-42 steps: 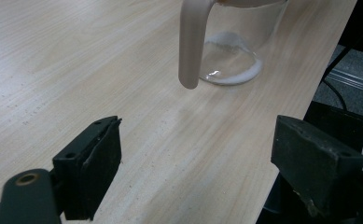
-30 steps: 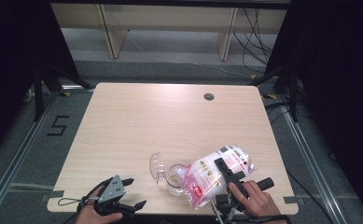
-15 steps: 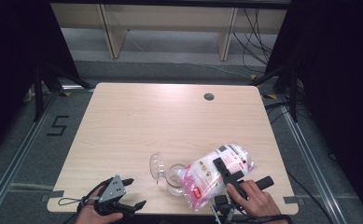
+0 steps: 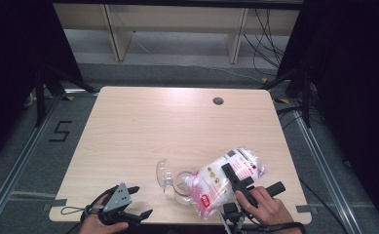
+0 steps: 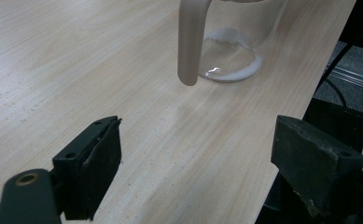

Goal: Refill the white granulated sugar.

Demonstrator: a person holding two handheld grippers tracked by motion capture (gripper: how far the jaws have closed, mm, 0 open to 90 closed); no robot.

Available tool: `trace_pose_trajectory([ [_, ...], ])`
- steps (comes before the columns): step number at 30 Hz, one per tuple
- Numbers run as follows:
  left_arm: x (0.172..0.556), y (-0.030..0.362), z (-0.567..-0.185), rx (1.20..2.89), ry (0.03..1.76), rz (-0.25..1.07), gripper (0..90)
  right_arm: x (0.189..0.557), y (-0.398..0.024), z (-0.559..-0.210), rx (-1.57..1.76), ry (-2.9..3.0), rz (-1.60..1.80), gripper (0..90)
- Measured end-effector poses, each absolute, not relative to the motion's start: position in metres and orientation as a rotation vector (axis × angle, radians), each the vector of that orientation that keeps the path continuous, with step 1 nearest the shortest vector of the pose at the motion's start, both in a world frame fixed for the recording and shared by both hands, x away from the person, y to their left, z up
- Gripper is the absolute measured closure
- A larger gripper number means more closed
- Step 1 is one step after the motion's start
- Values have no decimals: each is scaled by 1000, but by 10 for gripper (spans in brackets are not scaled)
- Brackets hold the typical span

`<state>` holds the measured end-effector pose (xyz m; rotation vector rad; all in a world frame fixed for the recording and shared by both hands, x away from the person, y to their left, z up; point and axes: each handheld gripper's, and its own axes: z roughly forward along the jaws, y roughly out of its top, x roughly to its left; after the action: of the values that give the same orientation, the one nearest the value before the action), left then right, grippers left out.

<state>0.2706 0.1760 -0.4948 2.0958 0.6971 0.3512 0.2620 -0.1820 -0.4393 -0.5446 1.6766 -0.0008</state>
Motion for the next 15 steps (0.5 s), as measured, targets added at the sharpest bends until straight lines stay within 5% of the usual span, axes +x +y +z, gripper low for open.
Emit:
trace_pose_trajectory([
  [15, 271, 176, -496, 2068, 715, 335, 158, 265, -184, -436, -593, 1672, -99, 511],
])
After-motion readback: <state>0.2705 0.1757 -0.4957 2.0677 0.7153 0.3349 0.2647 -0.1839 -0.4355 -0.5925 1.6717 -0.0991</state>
